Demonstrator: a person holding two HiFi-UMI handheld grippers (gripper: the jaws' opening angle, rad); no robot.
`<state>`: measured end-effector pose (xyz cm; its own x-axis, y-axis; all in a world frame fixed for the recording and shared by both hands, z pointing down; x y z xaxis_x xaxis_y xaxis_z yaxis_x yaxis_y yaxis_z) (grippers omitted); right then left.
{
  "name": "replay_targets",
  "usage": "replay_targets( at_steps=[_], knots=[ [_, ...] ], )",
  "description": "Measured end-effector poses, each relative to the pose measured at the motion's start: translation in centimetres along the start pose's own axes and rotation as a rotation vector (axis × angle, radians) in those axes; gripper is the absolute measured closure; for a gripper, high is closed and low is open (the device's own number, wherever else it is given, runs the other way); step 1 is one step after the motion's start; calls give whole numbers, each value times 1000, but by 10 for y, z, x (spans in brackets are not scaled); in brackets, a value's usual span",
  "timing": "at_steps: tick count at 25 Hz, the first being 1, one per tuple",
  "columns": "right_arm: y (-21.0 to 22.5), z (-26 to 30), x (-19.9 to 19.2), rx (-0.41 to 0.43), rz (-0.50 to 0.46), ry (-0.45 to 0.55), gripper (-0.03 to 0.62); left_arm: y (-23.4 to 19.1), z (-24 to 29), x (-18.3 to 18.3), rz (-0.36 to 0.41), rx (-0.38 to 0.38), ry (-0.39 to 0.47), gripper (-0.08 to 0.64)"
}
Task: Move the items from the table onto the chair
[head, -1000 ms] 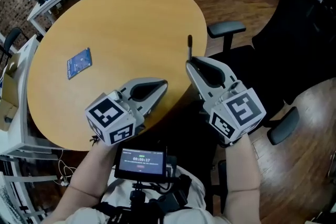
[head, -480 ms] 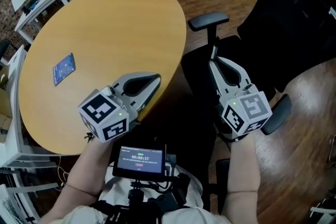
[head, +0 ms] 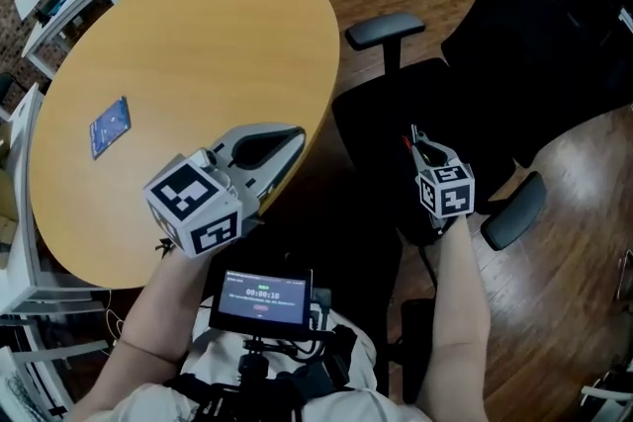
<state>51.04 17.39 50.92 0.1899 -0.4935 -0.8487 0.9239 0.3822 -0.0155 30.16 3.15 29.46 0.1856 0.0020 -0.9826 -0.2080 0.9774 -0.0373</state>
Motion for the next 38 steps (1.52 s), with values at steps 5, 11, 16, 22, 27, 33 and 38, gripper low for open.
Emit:
replay_targets(
  at_steps=[5,11,16,22,27,33,38],
  knots=[
    [55,33,-79,-97,10,-287,540,0,4,-1,1,-3,-2,555],
    [74,57,-112,-105,-14,-395,538,1,4,-6,6,-4,-2,555],
    [75,63,-106,-126,-122,-444,525,0,3,-7,9,-4,1,555],
    [75,49,-90,-156,-126,-387,497,-1,1,-7,6,-5,1,555],
    [62,22,-27,-207,-61,-136,586,-1,1,-8,5,-5,1,556],
    [-4,-45,107,-44,81,359,586,0,2,-8,6,-7,-1,557],
    [-96,-104,210,176,-29,592,586,0,-1,-7,0,13,-12,557]
  ],
)
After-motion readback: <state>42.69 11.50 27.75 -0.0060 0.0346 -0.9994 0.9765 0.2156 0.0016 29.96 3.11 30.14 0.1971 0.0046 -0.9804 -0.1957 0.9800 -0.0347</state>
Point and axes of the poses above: the fingertips, and each gripper's own axes: z forward along the fingers, y to its right, x out of its top, the point moved 1 cm from there along -z, backward along the fingers, and after that the axes turned 5 degrees about x, right-handed, at the moved point
